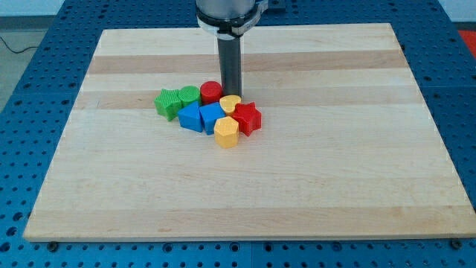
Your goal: Push red circle into blue blocks
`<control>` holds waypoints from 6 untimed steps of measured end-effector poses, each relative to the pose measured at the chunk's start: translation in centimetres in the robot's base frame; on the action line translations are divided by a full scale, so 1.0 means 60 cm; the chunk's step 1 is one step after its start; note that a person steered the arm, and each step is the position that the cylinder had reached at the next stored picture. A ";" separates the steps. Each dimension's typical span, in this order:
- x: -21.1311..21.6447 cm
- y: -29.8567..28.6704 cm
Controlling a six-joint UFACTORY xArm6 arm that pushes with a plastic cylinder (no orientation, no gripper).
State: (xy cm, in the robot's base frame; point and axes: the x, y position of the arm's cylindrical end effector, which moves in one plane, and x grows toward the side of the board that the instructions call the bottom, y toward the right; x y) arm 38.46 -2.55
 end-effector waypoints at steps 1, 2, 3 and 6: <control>-0.033 0.009; -0.059 -0.024; -0.018 -0.063; -0.028 -0.040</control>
